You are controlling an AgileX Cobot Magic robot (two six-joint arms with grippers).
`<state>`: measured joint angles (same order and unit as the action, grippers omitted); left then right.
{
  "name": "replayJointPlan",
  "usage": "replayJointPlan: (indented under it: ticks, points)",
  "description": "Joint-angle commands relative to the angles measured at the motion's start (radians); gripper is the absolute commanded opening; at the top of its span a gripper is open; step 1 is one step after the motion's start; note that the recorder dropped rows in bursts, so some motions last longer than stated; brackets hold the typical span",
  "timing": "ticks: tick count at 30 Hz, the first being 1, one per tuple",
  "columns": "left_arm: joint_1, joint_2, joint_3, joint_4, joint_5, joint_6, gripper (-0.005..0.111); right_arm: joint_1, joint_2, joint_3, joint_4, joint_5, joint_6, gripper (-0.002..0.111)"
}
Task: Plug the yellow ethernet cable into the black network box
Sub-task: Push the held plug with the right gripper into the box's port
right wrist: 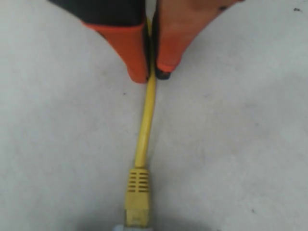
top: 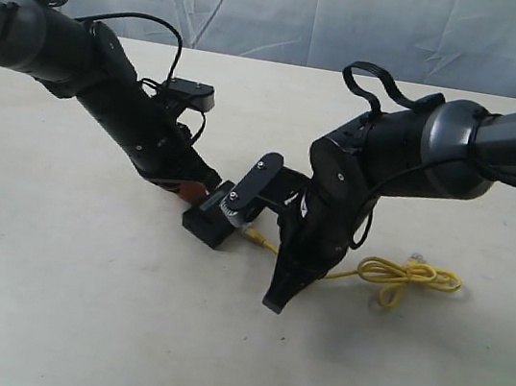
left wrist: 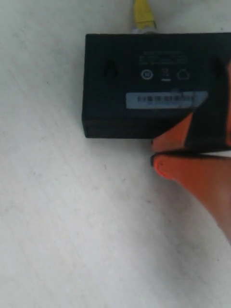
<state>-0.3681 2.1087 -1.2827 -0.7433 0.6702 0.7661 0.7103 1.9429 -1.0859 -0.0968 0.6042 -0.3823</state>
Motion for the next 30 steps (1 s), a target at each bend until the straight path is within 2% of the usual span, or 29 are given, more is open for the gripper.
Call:
replayJointPlan:
  ticks: [1,30]
  points:
    - [-0.004,0.001,-0.002,-0.002,0.005,0.003,0.0,0.0,-0.008,-0.007,0.001,-0.014,0.005,-0.001]
    - [-0.004,0.001,-0.002,0.007,0.011,0.003,0.0,0.0,-0.008,-0.007,-0.063,-0.041,-0.011,-0.001]
